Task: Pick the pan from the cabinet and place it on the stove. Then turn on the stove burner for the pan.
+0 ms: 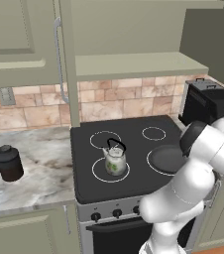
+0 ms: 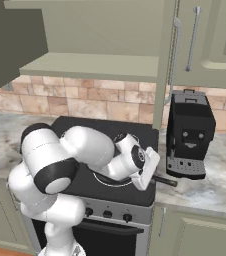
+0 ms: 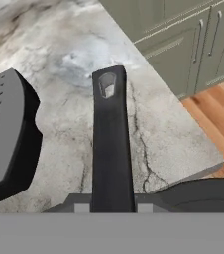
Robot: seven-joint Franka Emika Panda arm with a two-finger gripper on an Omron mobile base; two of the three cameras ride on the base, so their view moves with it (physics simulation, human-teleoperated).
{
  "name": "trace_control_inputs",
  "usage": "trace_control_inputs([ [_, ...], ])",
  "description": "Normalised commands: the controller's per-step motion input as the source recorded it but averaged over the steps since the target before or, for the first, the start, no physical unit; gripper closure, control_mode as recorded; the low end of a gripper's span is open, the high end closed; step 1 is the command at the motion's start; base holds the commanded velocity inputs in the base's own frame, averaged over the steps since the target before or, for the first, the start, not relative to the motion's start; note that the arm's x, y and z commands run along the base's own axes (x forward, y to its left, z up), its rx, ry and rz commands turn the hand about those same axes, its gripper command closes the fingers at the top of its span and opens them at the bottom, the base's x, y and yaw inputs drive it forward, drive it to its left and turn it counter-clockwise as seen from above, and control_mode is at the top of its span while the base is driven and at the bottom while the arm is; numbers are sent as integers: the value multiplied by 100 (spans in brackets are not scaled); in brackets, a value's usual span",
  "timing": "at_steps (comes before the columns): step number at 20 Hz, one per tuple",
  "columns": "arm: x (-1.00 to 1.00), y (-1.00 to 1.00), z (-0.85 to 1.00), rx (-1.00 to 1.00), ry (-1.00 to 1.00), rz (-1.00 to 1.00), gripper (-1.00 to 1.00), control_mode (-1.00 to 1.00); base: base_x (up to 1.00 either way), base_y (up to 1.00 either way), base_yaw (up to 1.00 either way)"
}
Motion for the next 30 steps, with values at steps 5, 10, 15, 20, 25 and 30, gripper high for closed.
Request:
trace_control_inputs([
  [5,8,13,-41,-3,-9,-3,100,-100,0,0,0],
  [10,5,18,-39,-4,-5,-4,100,-100,0,0,0],
  [15,6,23,-37,-3,-4,-5,100,-100,0,0,0],
  [20,5,24,-32,-3,-2,-5,100,-100,0,0,0],
  [25,0,30,-20,0,0,-3,100,-100,0,0,0],
  [30,0,37,-17,0,0,-2,100,-100,0,0,0],
])
